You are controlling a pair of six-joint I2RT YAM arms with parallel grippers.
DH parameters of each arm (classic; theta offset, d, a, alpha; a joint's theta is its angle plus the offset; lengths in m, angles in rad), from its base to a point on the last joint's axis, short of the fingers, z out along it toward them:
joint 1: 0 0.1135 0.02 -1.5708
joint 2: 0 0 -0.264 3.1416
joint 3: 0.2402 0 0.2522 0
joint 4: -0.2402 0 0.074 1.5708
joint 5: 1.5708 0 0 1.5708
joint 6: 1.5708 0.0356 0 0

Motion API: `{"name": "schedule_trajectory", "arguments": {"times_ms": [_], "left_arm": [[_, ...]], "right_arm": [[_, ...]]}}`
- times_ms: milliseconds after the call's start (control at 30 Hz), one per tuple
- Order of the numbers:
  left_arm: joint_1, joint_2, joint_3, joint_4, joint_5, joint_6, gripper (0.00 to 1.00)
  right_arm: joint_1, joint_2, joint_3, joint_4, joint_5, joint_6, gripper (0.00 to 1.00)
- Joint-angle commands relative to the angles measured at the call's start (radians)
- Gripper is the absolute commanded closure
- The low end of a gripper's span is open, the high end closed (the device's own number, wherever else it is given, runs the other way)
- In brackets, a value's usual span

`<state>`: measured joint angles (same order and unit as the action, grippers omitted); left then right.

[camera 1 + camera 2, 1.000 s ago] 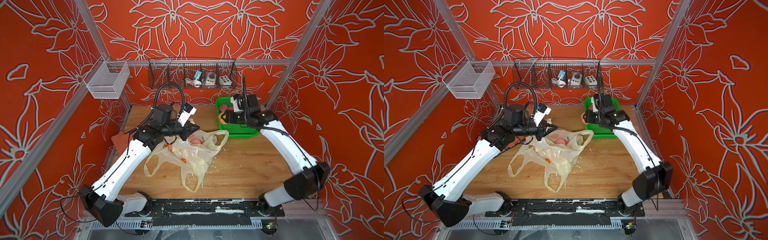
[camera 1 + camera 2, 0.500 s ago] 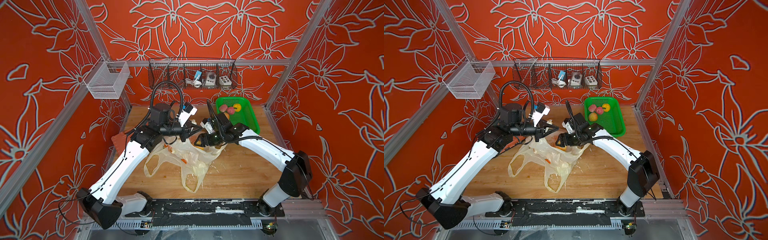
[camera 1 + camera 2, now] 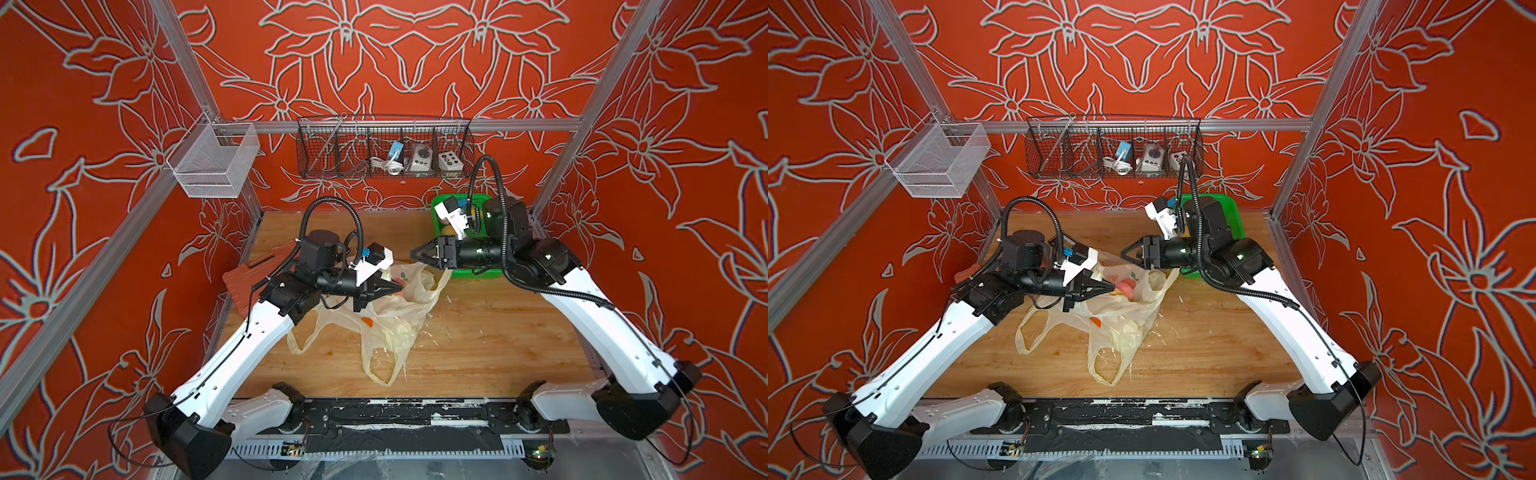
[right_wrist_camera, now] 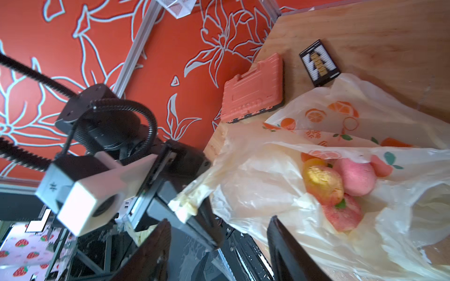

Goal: Place the peach into a plastic bag & tie a knot
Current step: Adjust the plastic bag at the center of the board.

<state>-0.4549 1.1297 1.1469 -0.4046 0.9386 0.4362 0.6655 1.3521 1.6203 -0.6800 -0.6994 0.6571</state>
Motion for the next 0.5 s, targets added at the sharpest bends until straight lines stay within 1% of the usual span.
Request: {"name": "schedule_trajectory", "arguments": {"times_ms": [0,300,400,467], "left_arm": [[-0.004,0.017,0.005,0.054,0.000,0.065,1.00],[-0.020,0.048,-0.003,0.085,0.009,0.051,1.00],[-0.029,0.059,-0.007,0.095,0.004,0.045,1.00],[-0.033,0.065,-0.006,0.097,0.001,0.045,1.00]], "right_arm": [[0.035,0.052,0.063,-0.078,0.038,0.027,0.37],[0.091,0.125,0.065,-0.014,0.025,0.120,0.38],[0.106,0.149,0.067,0.024,0.001,0.160,0.44],[0.110,0.164,0.067,0.033,-0.016,0.177,0.51]]}}
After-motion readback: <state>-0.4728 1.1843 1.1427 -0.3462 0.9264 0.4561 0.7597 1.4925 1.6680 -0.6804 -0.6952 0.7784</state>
